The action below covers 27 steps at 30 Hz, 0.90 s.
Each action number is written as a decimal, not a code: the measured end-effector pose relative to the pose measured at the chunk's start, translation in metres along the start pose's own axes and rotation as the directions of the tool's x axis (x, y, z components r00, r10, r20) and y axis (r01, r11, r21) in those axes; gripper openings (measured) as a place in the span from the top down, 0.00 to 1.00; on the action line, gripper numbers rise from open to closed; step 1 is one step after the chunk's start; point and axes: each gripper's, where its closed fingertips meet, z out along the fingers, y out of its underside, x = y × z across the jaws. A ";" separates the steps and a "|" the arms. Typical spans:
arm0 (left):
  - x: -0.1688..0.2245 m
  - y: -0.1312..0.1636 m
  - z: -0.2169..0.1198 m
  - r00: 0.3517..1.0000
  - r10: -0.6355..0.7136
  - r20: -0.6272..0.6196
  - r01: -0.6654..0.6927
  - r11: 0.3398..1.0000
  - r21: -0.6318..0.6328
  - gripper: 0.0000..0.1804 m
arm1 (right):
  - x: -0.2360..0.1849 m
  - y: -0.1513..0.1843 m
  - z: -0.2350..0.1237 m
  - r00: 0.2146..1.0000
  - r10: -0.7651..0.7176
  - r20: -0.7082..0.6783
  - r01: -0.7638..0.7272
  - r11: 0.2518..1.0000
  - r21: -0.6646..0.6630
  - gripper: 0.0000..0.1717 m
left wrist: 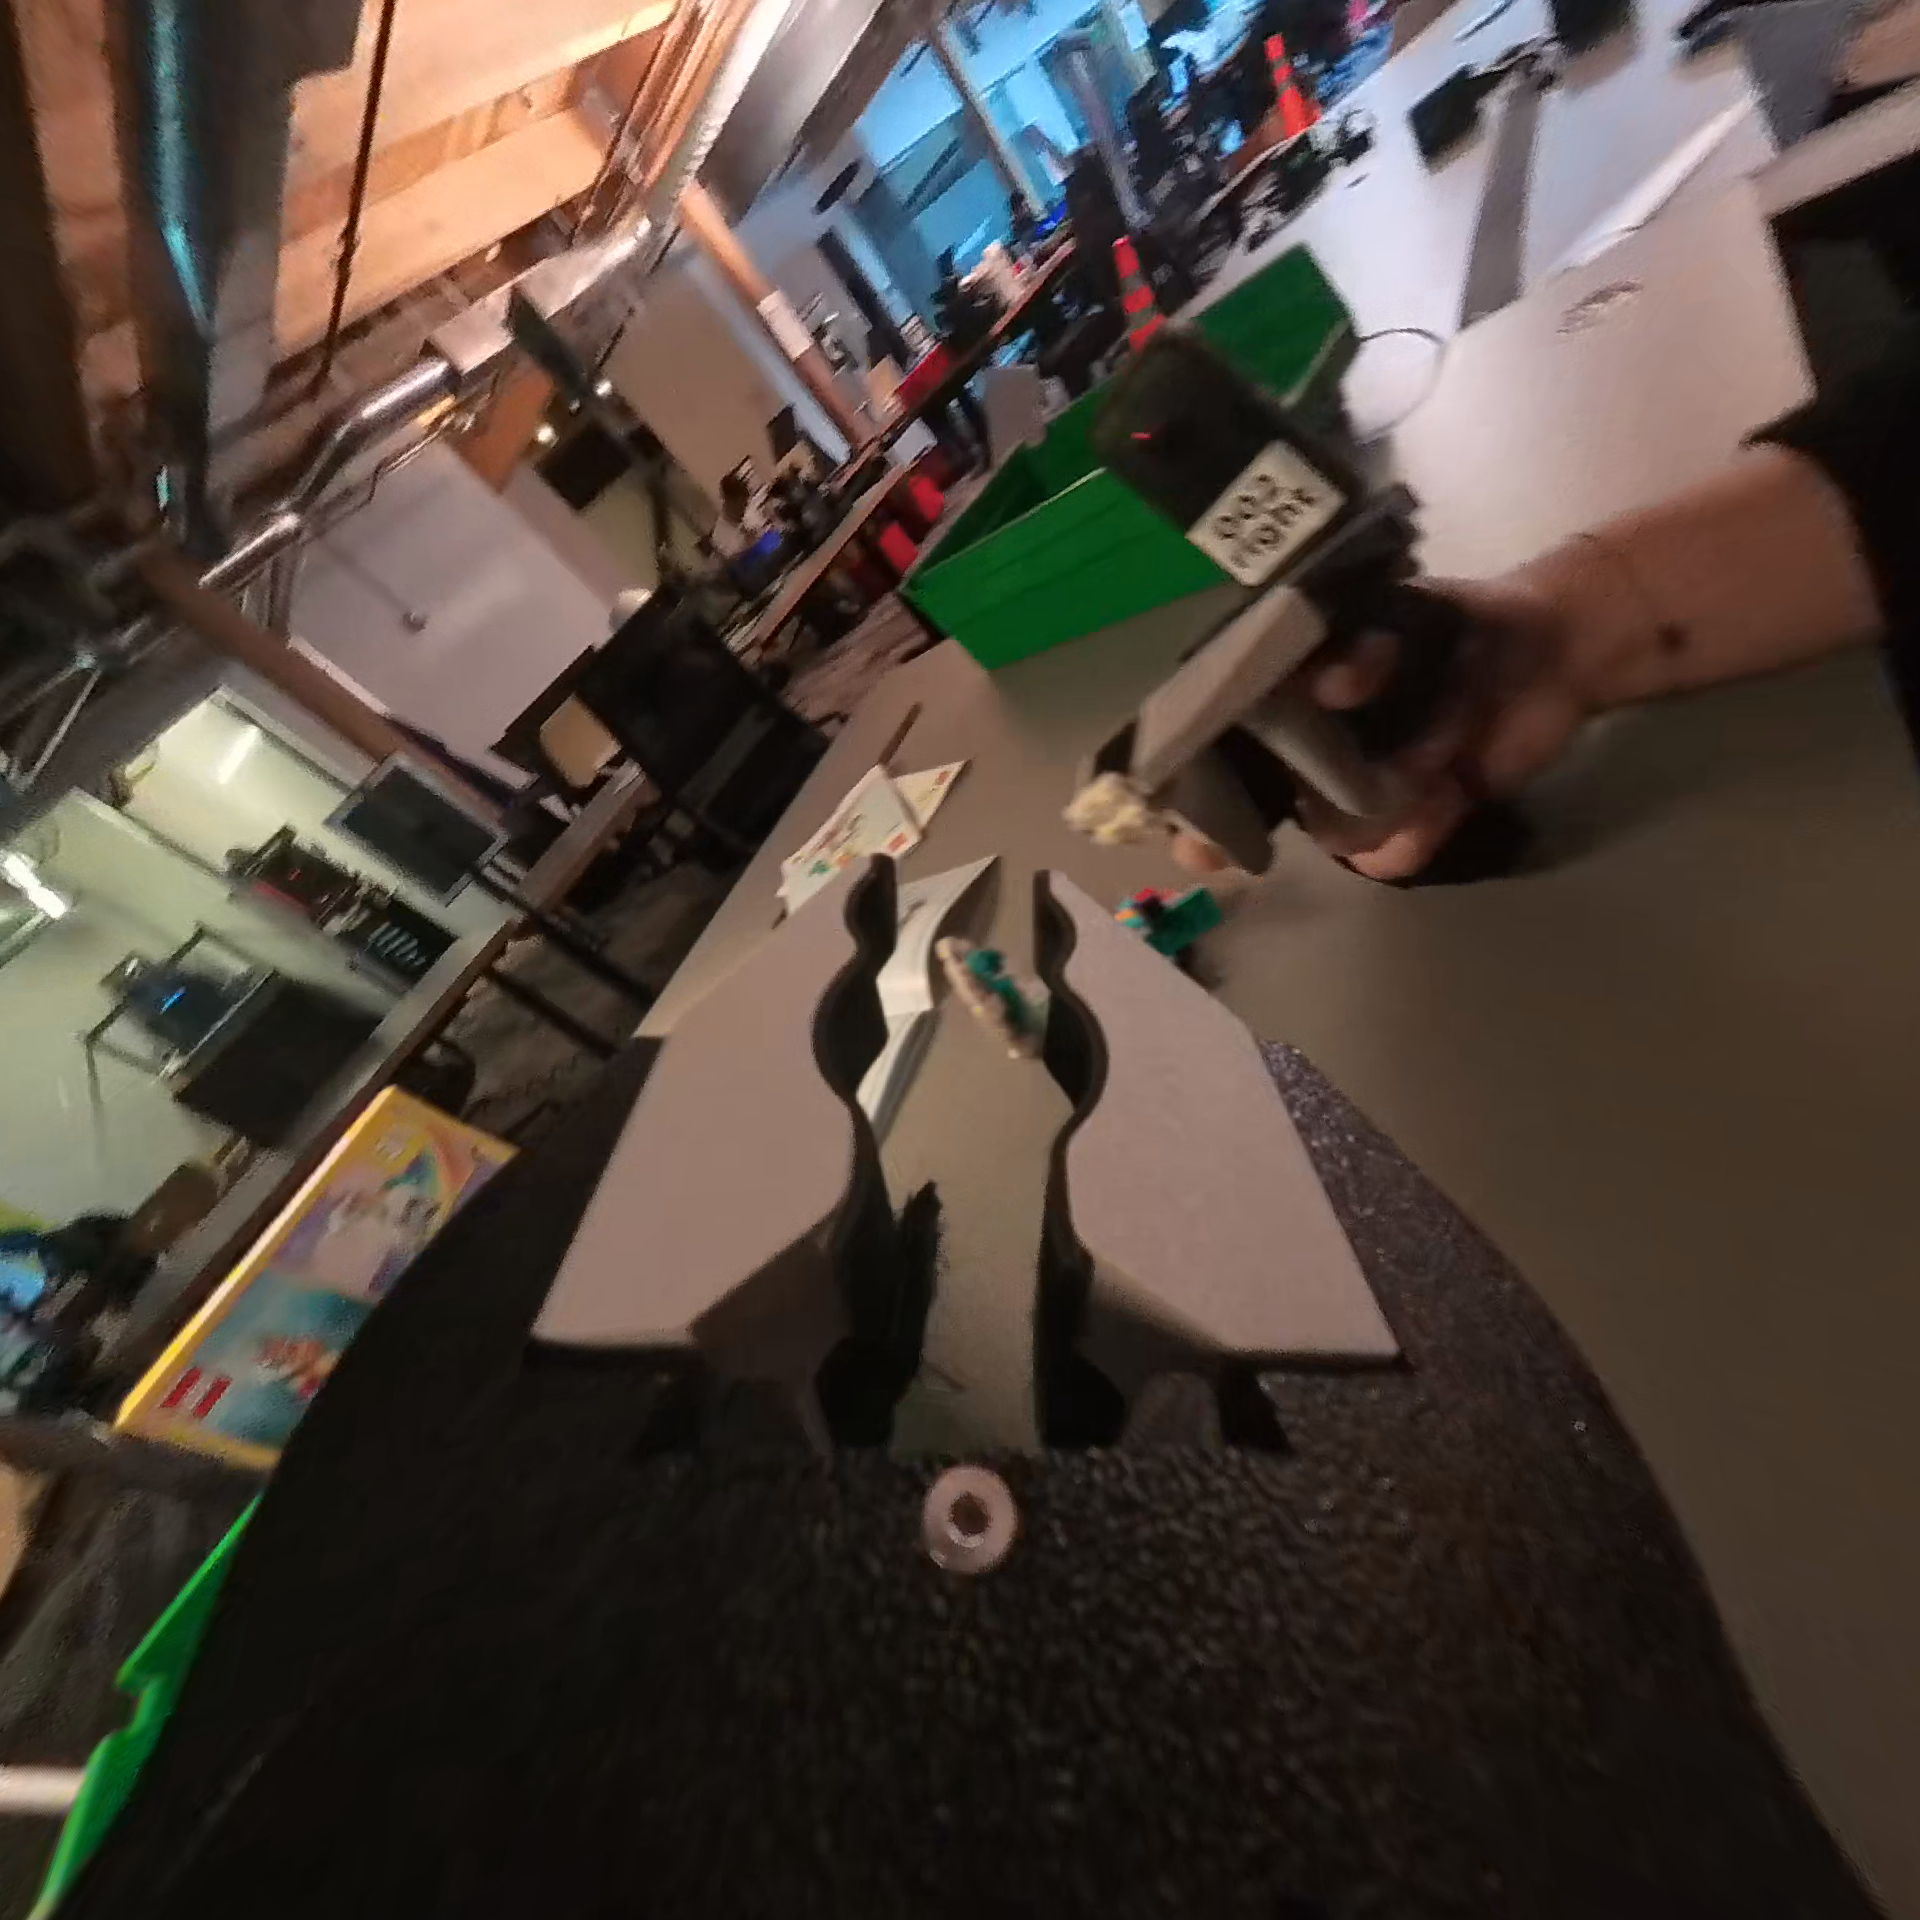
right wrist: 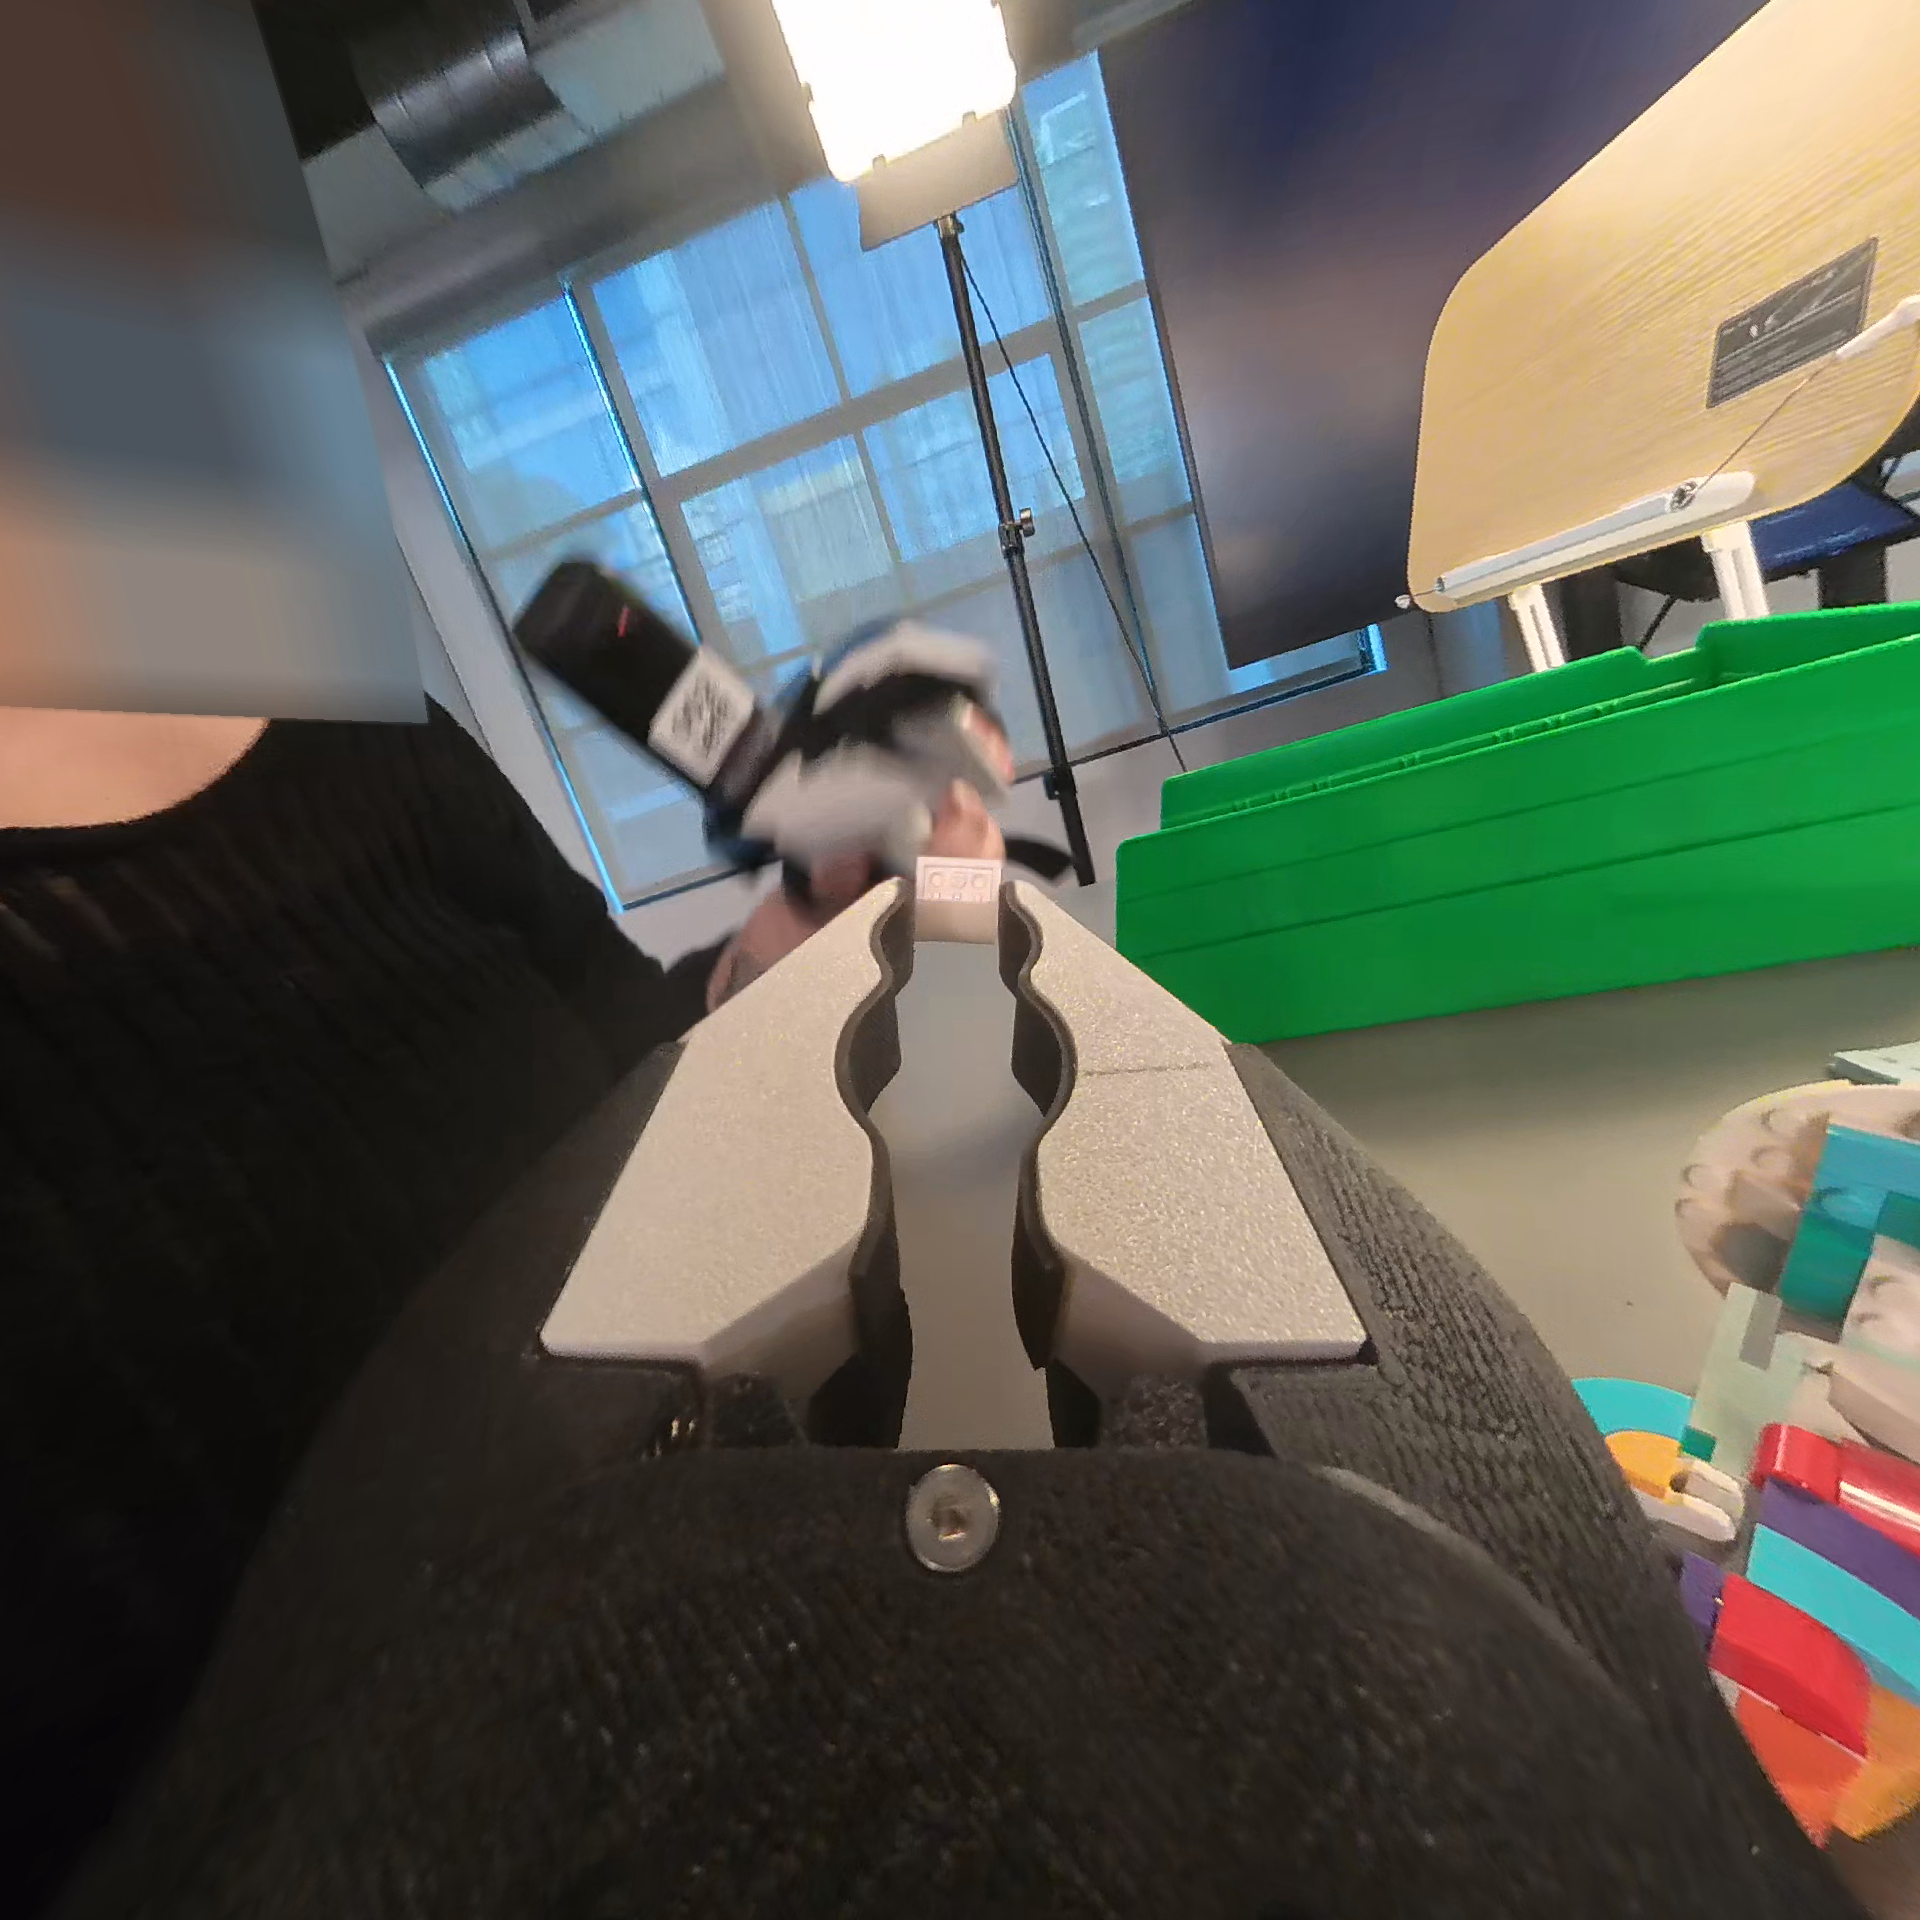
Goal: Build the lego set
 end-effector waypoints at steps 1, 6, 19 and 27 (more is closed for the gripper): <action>0.011 0.000 0.004 1.000 0.003 -0.030 -0.003 1.000 0.013 0.85 | 0.000 0.001 0.000 1.000 -0.003 -0.001 0.003 1.000 -0.004 0.92; 0.034 -0.002 0.010 0.987 0.141 -0.072 -0.134 0.986 0.095 0.77 | -0.005 0.008 0.002 0.999 0.031 0.037 -0.029 0.998 -0.049 0.92; 0.033 0.015 0.024 0.976 0.219 -0.007 -0.218 0.976 0.016 0.92 | -0.003 0.012 0.005 0.996 0.080 0.033 -0.078 0.995 -0.055 0.91; -0.061 0.014 -0.021 0.951 0.072 0.301 -0.067 0.997 -0.026 0.92 | 0.013 -0.024 -0.014 0.996 0.016 -0.089 -0.004 0.992 0.129 0.88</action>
